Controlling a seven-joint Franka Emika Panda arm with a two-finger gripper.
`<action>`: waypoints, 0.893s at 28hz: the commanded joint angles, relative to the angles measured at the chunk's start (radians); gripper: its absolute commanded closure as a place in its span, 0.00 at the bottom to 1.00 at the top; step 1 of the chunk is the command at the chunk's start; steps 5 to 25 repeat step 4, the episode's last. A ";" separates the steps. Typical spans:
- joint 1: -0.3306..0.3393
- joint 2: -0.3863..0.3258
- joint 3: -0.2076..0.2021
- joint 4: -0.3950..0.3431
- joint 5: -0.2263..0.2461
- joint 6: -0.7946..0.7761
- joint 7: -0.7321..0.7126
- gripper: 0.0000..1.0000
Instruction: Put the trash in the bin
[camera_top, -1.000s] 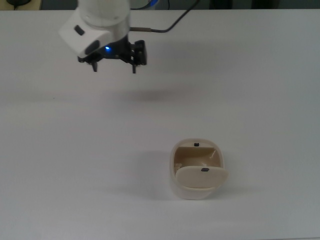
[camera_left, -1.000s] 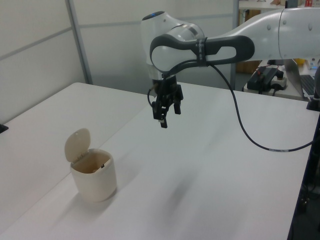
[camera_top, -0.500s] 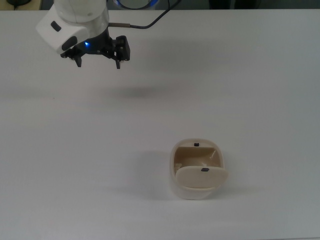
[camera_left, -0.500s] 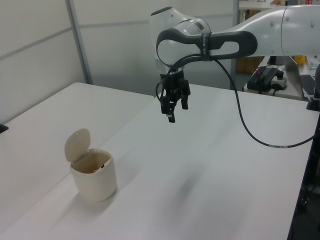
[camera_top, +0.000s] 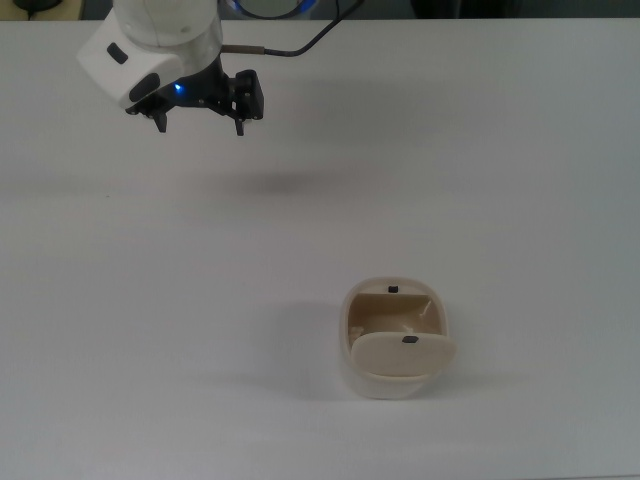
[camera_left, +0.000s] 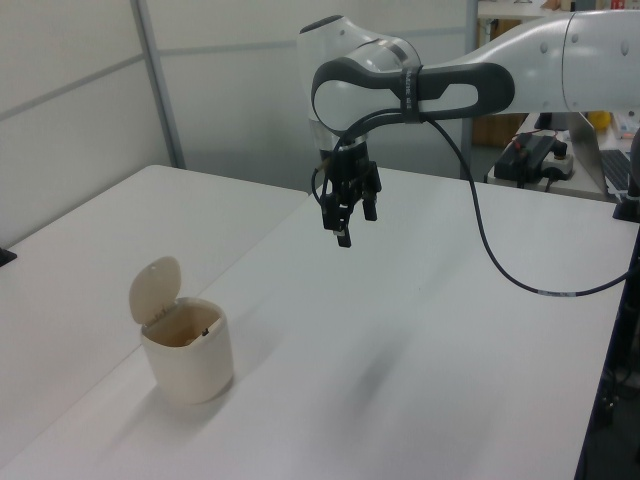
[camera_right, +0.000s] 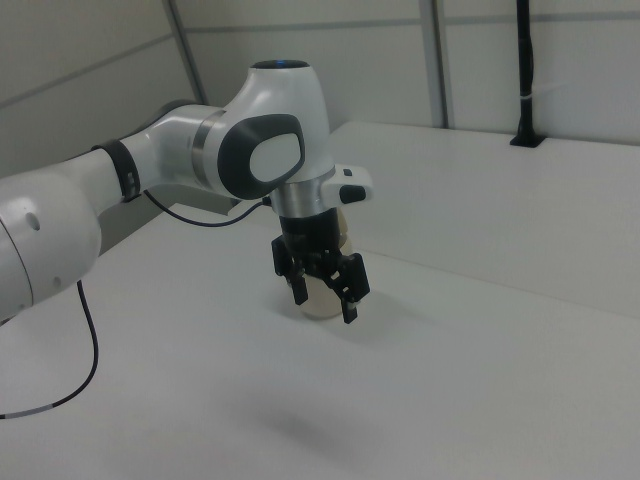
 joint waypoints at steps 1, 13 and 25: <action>0.002 -0.033 -0.008 -0.027 0.003 -0.017 -0.008 0.00; 0.000 -0.033 -0.008 -0.027 0.003 -0.017 -0.008 0.00; 0.000 -0.033 -0.008 -0.027 0.003 -0.017 -0.008 0.00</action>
